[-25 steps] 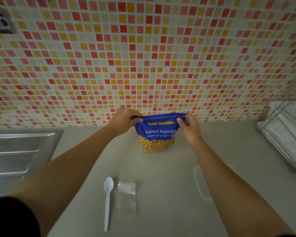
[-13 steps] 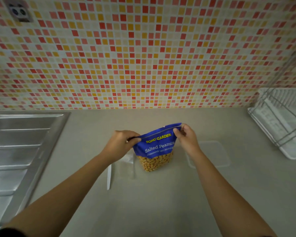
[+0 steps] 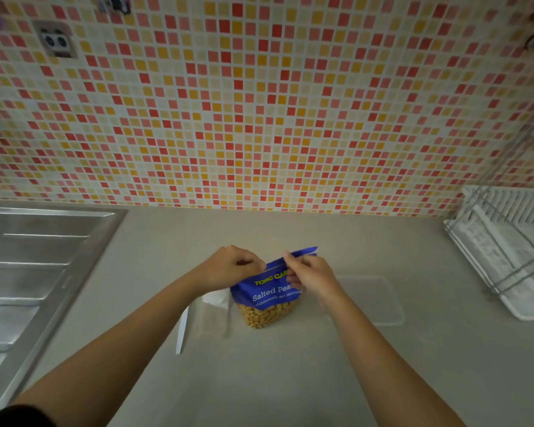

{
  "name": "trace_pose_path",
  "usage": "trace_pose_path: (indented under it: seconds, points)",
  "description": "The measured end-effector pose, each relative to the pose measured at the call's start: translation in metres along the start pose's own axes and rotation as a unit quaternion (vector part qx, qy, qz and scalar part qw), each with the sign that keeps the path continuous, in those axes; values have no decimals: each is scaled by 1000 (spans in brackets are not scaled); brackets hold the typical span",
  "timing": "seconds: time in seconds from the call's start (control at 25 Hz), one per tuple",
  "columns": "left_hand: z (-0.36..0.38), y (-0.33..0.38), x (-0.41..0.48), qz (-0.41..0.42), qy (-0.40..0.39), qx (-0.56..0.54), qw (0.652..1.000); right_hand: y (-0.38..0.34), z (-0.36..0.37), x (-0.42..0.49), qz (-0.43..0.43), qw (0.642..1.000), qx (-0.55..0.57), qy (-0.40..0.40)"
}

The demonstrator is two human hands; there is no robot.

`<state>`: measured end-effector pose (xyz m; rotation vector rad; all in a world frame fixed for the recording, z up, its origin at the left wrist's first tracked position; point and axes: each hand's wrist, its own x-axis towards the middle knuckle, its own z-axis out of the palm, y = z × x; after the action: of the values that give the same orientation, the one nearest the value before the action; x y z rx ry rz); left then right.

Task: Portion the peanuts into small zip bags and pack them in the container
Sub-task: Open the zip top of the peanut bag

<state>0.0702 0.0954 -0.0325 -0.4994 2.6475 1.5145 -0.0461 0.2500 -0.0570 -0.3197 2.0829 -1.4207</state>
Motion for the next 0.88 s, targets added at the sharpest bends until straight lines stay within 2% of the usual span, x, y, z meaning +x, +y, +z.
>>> trace_pose_path:
  seconds: [0.08,0.24,0.32,0.44,0.6,0.72,0.88]
  points:
    - [-1,6,5,-27,-9,-5,1000,-5,-4,2,32,998,46,-42]
    - [-5,10,15,-100,-57,-89,989,-7,-8,5,87,988,95,-81]
    - [-3,16,23,-114,-79,-124,983,-7,-10,6,85,990,84,-80]
    - [-1,26,35,-117,-110,-101,982,-4,-12,5,79,989,96,-86]
    - [-4,28,43,-173,-152,-129,965,0,-14,1,73,982,145,-102]
    - [-3,31,41,-156,-154,-50,974,-1,-10,-3,76,984,148,-71]
    - [-5,33,35,-114,-144,2,983,-7,-5,-6,63,996,67,-1]
